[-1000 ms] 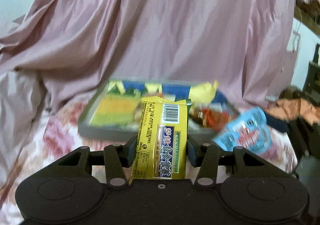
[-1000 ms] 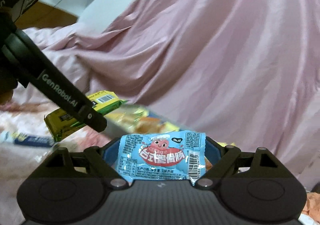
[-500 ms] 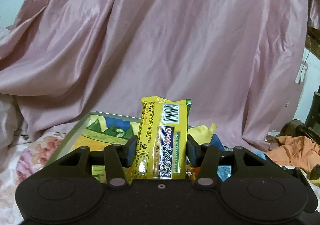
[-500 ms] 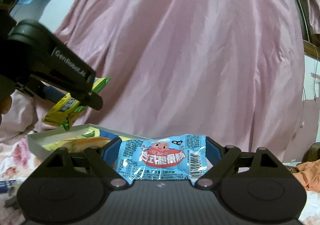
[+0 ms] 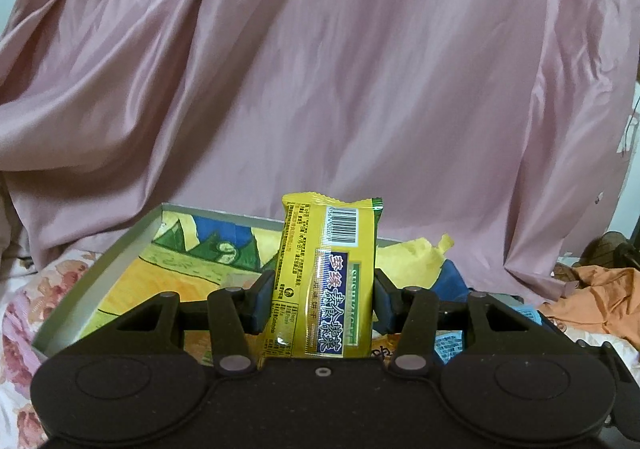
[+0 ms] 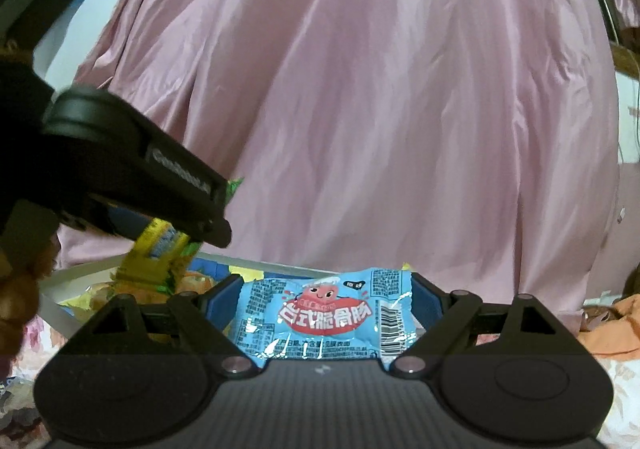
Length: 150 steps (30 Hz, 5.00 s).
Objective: Organize snacks
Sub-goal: 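Carry the yellow bar with the left tool while the right tool carries the blue packet, then open the left tool over the tray while the right tool releases the blue packet, then move the left tool to the blue calcium stick while the right tool reaches the round rice cake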
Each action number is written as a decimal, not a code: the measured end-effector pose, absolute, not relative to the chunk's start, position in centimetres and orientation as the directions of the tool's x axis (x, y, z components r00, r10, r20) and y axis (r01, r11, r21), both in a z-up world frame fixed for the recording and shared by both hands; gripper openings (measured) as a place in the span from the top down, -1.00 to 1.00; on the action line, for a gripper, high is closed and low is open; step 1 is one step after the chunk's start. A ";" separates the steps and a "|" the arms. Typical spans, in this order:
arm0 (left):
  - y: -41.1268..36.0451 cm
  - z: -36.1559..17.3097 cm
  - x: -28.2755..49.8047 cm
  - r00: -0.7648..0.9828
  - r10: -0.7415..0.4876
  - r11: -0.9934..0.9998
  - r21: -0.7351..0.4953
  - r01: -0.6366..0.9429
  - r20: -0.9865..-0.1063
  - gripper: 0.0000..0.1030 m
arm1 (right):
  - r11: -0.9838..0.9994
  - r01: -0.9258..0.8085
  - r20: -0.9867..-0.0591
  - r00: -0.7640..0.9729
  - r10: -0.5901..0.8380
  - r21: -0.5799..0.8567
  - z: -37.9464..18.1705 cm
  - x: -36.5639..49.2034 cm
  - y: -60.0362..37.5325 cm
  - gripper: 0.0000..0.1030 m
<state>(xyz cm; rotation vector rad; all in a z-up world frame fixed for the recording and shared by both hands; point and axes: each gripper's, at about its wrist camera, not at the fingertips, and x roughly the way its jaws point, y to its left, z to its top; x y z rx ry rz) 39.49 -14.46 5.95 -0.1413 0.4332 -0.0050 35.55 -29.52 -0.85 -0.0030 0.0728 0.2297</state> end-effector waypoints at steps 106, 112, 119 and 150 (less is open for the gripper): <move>3.2 -3.1 11.9 0.805 0.208 0.958 -0.051 -0.283 -0.556 -0.98 | 0.857 -0.514 -0.439 0.774 0.457 -0.015 -3.5 16.2 -20.1 -1.00; 3.8 -4.0 12.2 0.791 0.203 0.960 -0.043 -0.277 -0.577 -0.98 | 0.864 -0.503 -0.498 0.753 0.431 -0.012 -4.5 17.3 -19.3 -1.00; 4.2 -4.4 13.6 0.786 0.196 0.961 -0.047 -0.274 -0.586 -0.98 | 0.865 -0.502 -0.532 0.738 0.415 -0.021 -5.2 18.1 -18.6 -1.00; 4.6 -5.9 19.7 0.807 0.191 0.977 0.031 -0.210 -0.558 -0.98 | 0.822 -0.562 -0.516 0.733 0.443 -0.092 -6.0 26.9 -16.8 -1.00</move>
